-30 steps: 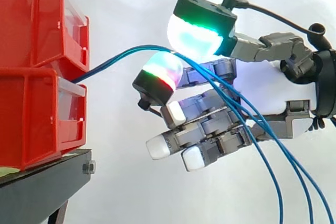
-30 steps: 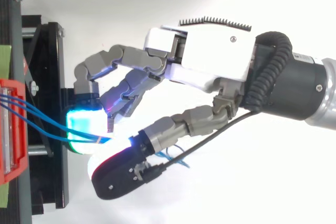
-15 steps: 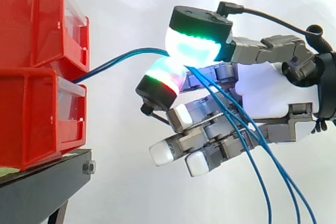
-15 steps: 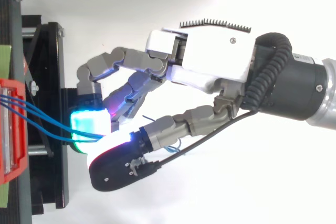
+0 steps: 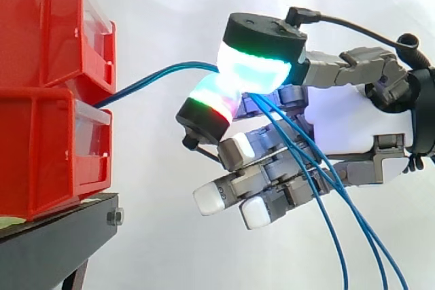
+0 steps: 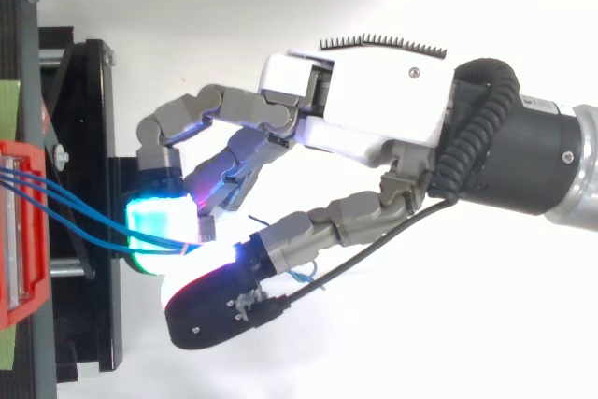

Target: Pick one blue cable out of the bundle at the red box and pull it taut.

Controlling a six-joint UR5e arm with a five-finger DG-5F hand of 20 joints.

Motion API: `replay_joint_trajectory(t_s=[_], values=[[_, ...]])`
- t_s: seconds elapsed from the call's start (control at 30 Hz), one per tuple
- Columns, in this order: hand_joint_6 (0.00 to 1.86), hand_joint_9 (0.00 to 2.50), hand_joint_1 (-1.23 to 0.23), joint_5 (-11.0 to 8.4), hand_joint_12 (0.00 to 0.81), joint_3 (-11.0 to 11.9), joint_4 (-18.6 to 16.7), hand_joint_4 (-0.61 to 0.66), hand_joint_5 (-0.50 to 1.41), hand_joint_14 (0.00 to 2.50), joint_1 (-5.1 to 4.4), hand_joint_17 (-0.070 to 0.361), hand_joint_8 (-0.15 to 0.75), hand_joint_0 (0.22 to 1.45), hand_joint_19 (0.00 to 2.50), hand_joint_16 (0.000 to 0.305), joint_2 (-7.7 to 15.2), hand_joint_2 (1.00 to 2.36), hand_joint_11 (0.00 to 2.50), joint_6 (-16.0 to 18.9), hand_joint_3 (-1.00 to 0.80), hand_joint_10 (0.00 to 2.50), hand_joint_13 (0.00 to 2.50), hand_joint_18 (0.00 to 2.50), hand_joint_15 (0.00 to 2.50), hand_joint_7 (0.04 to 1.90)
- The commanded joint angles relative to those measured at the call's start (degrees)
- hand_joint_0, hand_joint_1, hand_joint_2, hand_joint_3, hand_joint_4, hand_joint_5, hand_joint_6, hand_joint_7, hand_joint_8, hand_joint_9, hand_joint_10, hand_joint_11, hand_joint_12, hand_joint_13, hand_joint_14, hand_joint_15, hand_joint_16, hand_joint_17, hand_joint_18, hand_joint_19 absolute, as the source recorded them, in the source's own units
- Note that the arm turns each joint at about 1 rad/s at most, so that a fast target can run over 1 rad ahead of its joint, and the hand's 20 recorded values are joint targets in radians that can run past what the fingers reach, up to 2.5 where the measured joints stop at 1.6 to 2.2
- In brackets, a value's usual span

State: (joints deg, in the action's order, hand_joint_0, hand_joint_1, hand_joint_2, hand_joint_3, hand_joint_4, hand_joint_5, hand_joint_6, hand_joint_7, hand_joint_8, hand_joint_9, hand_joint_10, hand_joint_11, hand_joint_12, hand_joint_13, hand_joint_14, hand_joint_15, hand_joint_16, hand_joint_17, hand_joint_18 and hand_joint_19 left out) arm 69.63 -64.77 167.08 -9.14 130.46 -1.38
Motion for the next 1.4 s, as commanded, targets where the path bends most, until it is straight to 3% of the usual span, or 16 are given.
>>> replay_joint_trajectory(t_s=[0.0, 0.3, 0.5, 0.6, 0.83, 1.03, 1.23, 1.37], values=[[0.82, 0.94, -0.92, -0.02, 0.467, 0.0, 0.0, 0.06, -0.19, 0.01, 0.0, 0.141, 0.376, 0.64, 0.46, 0.063, 0.1, 1.01, 1.19, 0.0, -0.35, 0.02, 0.72, 0.82, 0.34, 1.2], [0.83, 1.0, -0.94, -0.02, 0.471, 0.0, 0.0, 0.07, -0.2, 0.01, 0.0, 0.142, 0.363, 0.64, 0.46, 0.063, 0.0, 1.01, 1.5, 0.0, -0.41, 0.01, 0.72, 0.82, 0.35, 1.21], [0.83, 1.02, -0.92, -0.02, 0.471, 0.0, 0.0, 0.07, -0.2, 0.01, 0.0, 0.142, 0.361, 0.62, 0.47, 0.063, 0.0, 1.01, 1.54, 0.1, -0.42, 0.01, 0.72, 0.82, 0.35, 1.19], [0.83, 1.02, -0.91, -0.02, 0.475, 0.0, 0.0, 0.07, -0.2, 0.01, 0.0, 0.143, 0.366, 0.59, 0.48, 0.064, 0.0, 1.0, 1.55, 0.1, -0.5, 0.01, 0.72, 0.82, 0.36, 1.2], [0.83, 1.02, -0.89, -0.02, 0.488, 0.0, 0.0, 0.09, -0.2, 0.01, 0.0, 0.149, 0.379, 0.53, 0.47, 0.066, 0.0, 1.0, 1.53, 0.0, -0.5, 0.01, 0.73, 0.84, 0.36, 1.17], [0.81, 1.05, -0.8, -0.02, 0.499, 0.0, 0.0, 0.1, -0.17, 0.01, 0.09, 0.156, 0.409, 0.49, 0.47, 0.069, 0.0, 1.0, 1.47, 0.0, -0.5, 0.01, 0.76, 0.87, 0.36, 1.16], [0.77, 1.06, -0.71, -0.02, 0.483, 0.0, 0.0, 0.09, -0.14, 0.01, 0.0, 0.148, 0.396, 0.53, 0.49, 0.066, 0.0, 1.0, 1.4, 0.0, -0.5, 0.01, 0.76, 0.85, 0.37, 1.24], [0.8, 1.06, -0.71, -0.02, 0.473, 0.0, 0.0, 0.12, -0.15, 0.01, 0.0, 0.144, 0.388, 0.59, 0.49, 0.064, 0.0, 1.01, 1.37, 0.1, -0.33, 0.01, 0.77, 0.86, 0.36, 1.3]])
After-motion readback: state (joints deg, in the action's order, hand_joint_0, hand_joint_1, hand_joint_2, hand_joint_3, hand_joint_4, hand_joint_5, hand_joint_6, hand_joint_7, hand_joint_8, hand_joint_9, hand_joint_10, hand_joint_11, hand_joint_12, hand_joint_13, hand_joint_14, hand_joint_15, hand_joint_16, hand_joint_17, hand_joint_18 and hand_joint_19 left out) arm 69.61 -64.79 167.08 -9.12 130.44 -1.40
